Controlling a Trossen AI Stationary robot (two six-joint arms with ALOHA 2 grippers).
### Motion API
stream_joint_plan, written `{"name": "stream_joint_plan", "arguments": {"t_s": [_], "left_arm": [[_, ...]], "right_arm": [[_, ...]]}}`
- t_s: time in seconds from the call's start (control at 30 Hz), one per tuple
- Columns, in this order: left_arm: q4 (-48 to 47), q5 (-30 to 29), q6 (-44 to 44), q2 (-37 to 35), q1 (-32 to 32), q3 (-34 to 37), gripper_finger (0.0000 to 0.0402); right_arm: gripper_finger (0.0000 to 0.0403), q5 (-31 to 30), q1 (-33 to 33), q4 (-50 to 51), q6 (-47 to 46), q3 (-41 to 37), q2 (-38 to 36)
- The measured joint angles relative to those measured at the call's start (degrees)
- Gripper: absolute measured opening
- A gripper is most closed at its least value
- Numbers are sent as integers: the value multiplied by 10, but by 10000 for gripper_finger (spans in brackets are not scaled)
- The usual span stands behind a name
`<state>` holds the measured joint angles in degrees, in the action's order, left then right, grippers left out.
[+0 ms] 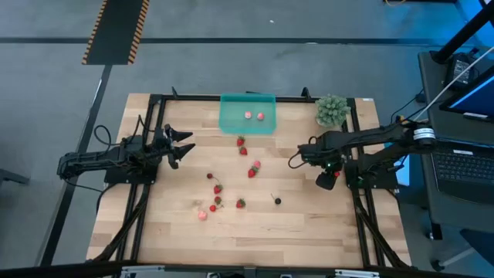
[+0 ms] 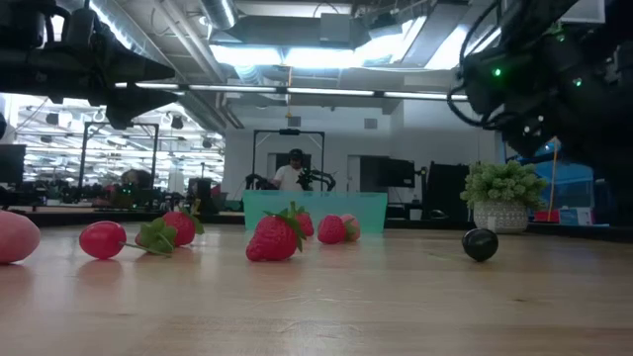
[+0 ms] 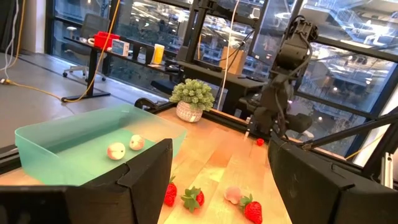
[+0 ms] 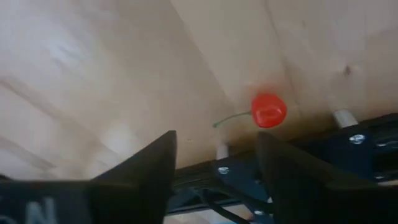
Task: Pick and placing Produce into tupperware
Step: Put the red cherry into the green container
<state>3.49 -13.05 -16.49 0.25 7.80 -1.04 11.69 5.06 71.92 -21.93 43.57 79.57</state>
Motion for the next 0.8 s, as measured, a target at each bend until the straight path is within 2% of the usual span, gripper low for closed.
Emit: {"name": "stream_joint_plan", "arguments": {"t_s": [0.13,0.23,0.33,0.67,0.8], "left_arm": [[0,0,0,0,0,0,257],[0,0,0,0,0,0,257],[0,0,0,0,0,0,257],[0,0,0,0,0,0,257],[0,0,0,0,0,0,257]], "right_arm": [[270,-14,6,8,-6,0,24],[281,-15,18,8,-36,0,37],[280,-31,30,8,-33,0,49],[273,-26,82,10,-17,0,114],[273,6,97,11,-15,0,145]]}}
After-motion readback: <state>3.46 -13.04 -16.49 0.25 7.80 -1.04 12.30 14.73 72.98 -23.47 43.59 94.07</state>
